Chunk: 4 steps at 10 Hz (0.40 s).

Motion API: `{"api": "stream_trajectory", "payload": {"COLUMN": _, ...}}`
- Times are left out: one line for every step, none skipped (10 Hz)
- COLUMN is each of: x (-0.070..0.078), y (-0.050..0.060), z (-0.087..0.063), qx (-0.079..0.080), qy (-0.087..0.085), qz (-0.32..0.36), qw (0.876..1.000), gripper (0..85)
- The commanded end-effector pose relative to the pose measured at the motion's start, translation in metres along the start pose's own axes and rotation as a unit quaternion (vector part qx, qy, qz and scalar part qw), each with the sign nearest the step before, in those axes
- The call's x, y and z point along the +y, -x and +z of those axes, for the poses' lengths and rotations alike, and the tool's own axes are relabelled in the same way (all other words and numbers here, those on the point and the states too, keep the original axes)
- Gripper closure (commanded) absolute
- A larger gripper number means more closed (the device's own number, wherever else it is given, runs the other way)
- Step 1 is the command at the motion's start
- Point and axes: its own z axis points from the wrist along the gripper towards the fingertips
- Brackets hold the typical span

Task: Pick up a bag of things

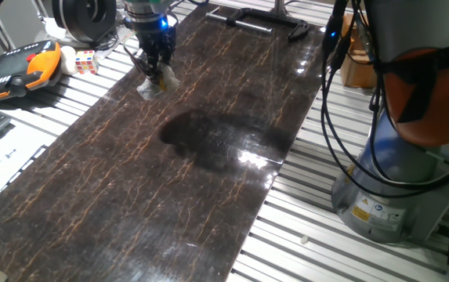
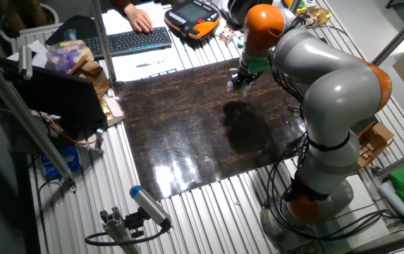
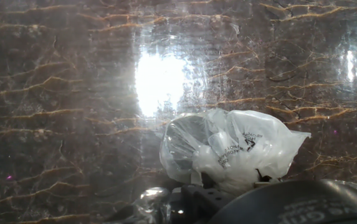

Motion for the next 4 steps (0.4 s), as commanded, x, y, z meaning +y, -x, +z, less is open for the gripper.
{"api": "stream_trajectory", "payload": {"x": -0.0002, "y": 0.0000, "z": -0.0001, "qx": -0.002, "qy": 0.001, "qz": -0.001, "qw": 1.000, "gripper": 84.3}}
{"api": "stream_trajectory", "payload": {"x": -0.0008, "y": -0.0001, "z": -0.0003, "qx": -0.002, "qy": 0.003, "qz": -0.001, "qw": 1.000, "gripper": 84.3}}
{"api": "stream_trajectory", "payload": {"x": -0.0012, "y": -0.0010, "z": -0.0009, "qx": -0.001, "qy": 0.007, "qz": -0.002, "qw": 1.000, "gripper": 84.3}}
{"api": "stream_trajectory", "payload": {"x": -0.0003, "y": -0.0018, "z": -0.0015, "qx": -0.001, "qy": 0.008, "qz": -0.002, "qw": 1.000, "gripper": 84.3}}
